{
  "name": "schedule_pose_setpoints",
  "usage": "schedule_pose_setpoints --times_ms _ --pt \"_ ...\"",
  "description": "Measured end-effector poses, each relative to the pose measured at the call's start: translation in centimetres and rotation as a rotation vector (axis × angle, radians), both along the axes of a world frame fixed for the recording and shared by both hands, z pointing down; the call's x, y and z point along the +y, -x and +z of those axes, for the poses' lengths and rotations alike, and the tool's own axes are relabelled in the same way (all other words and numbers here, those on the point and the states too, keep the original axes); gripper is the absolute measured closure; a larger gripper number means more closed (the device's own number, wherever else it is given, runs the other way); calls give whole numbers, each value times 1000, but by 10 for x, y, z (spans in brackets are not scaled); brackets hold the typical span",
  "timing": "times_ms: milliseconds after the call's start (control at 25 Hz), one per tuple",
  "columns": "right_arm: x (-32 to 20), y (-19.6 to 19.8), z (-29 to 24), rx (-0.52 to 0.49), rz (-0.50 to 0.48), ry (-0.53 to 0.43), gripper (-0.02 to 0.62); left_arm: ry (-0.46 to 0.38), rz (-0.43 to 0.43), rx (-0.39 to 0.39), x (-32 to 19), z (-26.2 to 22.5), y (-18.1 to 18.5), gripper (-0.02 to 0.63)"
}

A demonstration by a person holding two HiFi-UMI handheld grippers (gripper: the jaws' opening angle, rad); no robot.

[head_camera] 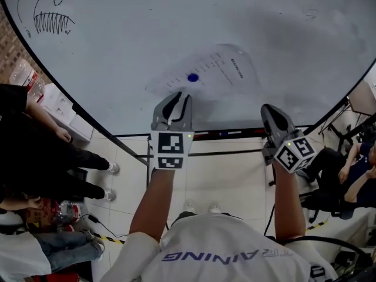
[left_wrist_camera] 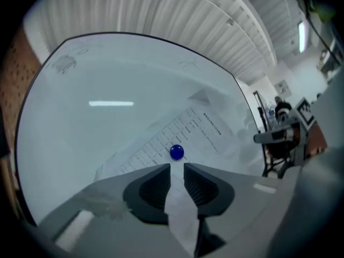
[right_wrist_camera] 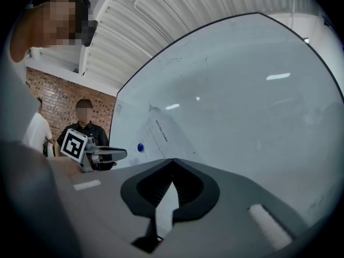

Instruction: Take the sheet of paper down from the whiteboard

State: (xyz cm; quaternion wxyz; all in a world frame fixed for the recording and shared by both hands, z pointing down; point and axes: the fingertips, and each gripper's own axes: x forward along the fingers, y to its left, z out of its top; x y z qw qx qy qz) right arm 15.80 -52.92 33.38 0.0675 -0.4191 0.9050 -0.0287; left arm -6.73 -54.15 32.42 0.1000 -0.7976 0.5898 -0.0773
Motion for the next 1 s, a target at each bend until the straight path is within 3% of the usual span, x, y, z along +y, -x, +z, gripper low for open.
schedule_pose_setpoints --times_ms 80,160,640,1000 --pt "-2 -1 -2 -1 8 -2 588 -36 -57 -111 -12 -5 -7 498" --pt "-3 -3 -2 -1 13 -1 589 -38 -74 -141 -22 -7 -14 469" --pt "-10 -11 -5 -19 24 -10 588 -41 -100 -105 -44 -15 -25 448" --pt "-14 -6 -5 -18 14 -9 588 -47 -132 -98 -45 -16 -24 473"
